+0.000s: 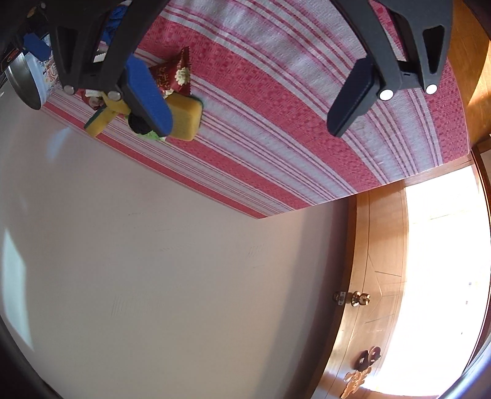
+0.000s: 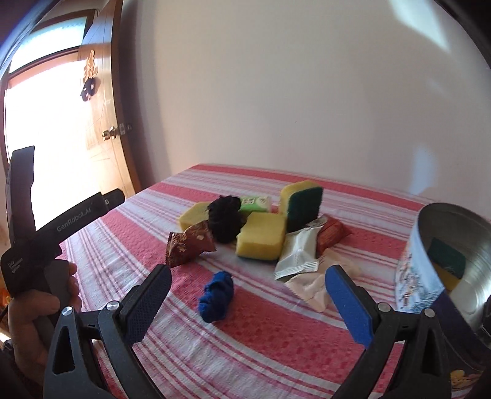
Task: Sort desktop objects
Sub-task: 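Move the right tool to the blue sock and grasp it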
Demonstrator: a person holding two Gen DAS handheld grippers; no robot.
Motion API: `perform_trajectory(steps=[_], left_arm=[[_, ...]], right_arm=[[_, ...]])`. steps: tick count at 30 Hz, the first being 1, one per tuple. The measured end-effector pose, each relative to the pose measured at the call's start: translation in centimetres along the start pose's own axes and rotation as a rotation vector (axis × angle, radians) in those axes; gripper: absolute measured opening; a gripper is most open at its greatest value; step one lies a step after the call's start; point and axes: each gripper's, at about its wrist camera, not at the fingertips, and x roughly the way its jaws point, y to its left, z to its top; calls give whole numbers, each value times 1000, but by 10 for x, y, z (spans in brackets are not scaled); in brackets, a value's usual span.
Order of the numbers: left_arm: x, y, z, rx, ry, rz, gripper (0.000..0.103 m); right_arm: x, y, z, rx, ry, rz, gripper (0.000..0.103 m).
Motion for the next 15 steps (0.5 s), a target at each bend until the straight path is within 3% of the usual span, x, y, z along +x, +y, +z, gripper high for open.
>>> perform_trajectory(steps=[2, 4, 8, 11, 13, 15], left_arm=[[8, 7, 1, -17, 37, -13, 102], [15, 11, 1, -40, 67, -25, 102], [23, 14, 0, -60, 108, -33, 102], [27, 13, -1, -56, 127, -44, 102], [30, 11, -1, -44, 143, -51, 102], [33, 6, -2, -22, 167, -60, 102]], right_arm=[[16, 8, 1, -5, 78, 18, 96], [35, 15, 0, -9, 157, 7, 74], [64, 16, -3, 35, 279, 27, 62], [72, 17, -4, 43, 306, 36, 59], [73, 20, -4, 29, 309, 40, 43], [75, 22, -3, 2, 314, 33, 34]])
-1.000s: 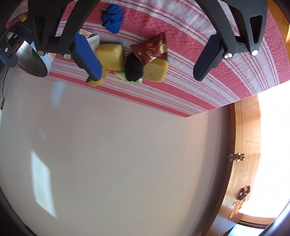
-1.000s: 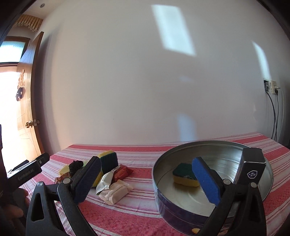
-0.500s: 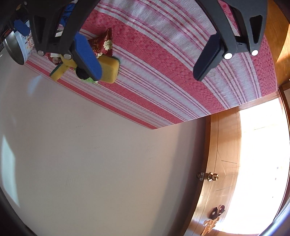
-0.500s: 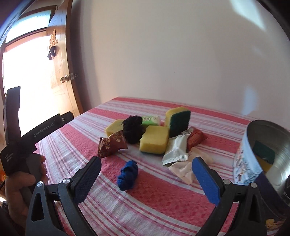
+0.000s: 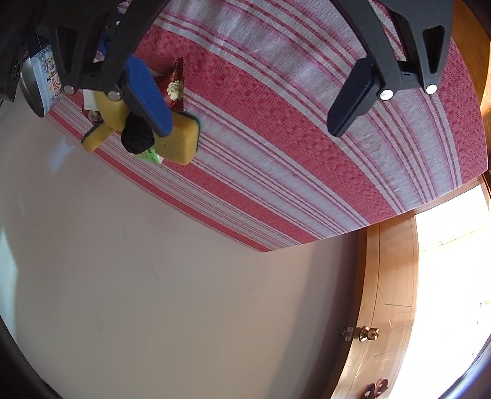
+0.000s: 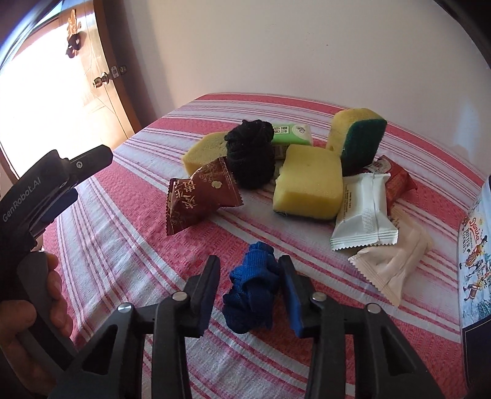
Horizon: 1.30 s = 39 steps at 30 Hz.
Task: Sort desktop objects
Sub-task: 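Move the right tool to the blue sock and grasp it, then grasp the red snack wrapper with the left tool while the right tool holds the sock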
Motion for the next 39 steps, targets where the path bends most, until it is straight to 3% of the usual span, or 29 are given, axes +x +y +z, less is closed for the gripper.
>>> perform_trajectory(steps=[3, 6, 11, 16, 18, 19, 20, 22, 26, 27, 29, 33, 39], left_arm=[[3, -9, -2, 45, 32, -44, 102], [5, -22, -4, 109, 51, -80, 102], [23, -64, -10, 319, 132, -143, 102], [51, -97, -15, 451, 218, -114, 101], [62, -107, -18, 491, 250, -86, 97], [68, -108, -18, 494, 270, -75, 88], [74, -108, -18, 485, 297, -75, 81], [87, -105, -19, 451, 367, -95, 77], [87, -108, -20, 450, 357, -93, 71], [86, -110, -21, 461, 355, -100, 67], [82, -114, -23, 482, 348, -121, 44], [70, -113, -25, 460, 324, -159, 29], [34, -107, -18, 402, 160, -175, 29]], right_arm=[[-4, -4, -2, -7, -4, 21, 34], [-18, -14, -4, 0, -66, 50, 34], [-47, -29, -8, -31, -179, 21, 34], [-57, -51, -11, 50, -216, 65, 34], [-59, -55, -11, 71, -220, 72, 34], [-59, -57, -11, 81, -221, 77, 34], [-56, -57, -10, 87, -221, 83, 34], [-56, -59, -10, 103, -219, 88, 34], [-55, -65, -10, 134, -207, 96, 34], [-56, -67, -12, 142, -208, 95, 34], [-57, -69, -12, 151, -213, 93, 34], [-63, -69, -14, 153, -244, 81, 34], [-75, -68, -17, 127, -307, 58, 34]])
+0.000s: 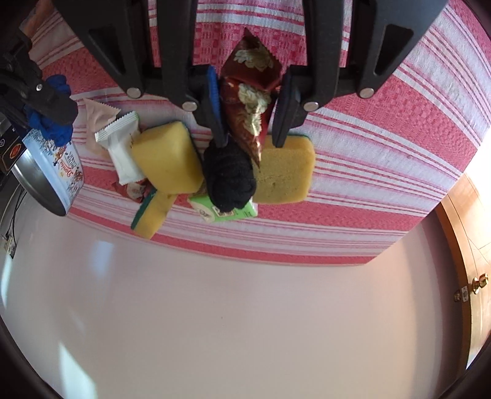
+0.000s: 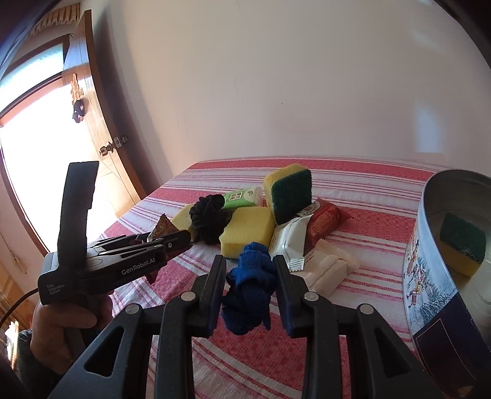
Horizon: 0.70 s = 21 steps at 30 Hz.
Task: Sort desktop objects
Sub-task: 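Grasp the red snack wrapper with the left tool while the right tool holds the sock, then carry the sock and red wrapper over the metal tin with both tools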
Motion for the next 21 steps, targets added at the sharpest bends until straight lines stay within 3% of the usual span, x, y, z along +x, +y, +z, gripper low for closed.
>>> perform_trajectory(steps=[10, 14, 21], left_arm=[[-61, 7, -9, -102, -363, 37, 30], [-67, -2, -8, -107, -406, 17, 30], [-65, -26, -9, -59, -399, 0, 30]], right_arm=[[-56, 19, -1, -115, -284, -8, 34], [-67, 22, -3, -142, -339, -52, 34], [-79, 13, -3, -115, -399, -158, 34]])
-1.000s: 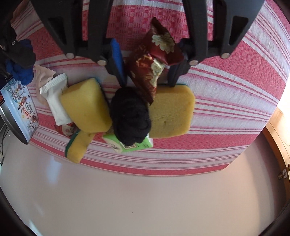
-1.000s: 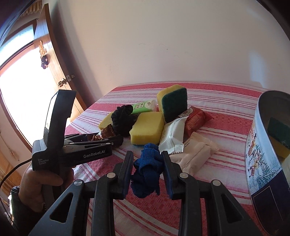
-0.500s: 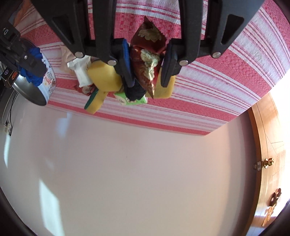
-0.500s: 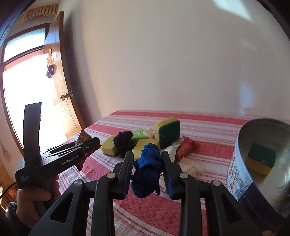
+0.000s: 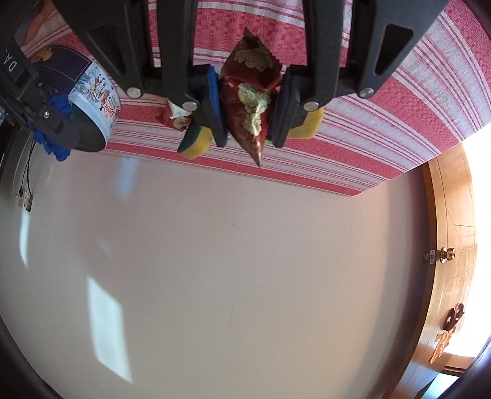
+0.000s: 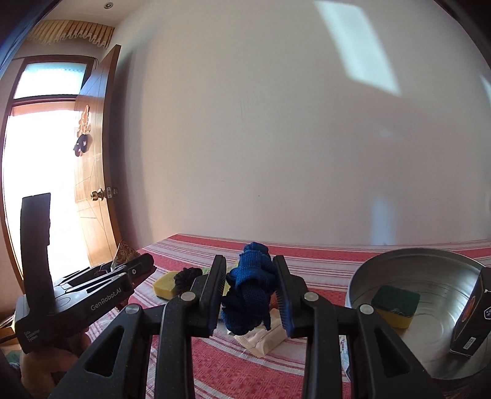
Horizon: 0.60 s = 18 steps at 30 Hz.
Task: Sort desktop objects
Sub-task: 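Carry the sock and red wrapper over the metal tin with both tools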
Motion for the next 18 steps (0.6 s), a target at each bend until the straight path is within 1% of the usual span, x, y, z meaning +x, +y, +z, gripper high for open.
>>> perform_trajectory(steps=[6, 11, 18], left_arm=[[0, -18, -4, 31, 2, -7, 30], [3, -25, -5, 34, 13, -31, 30], [-3, -59, -15, 70, 9, -65, 30]], right_arm=[[-8, -9, 1, -6, -23, -35, 34], [-16, -15, 1, -39, -51, -94, 34], [-23, -32, 1, -66, -54, -167, 34]])
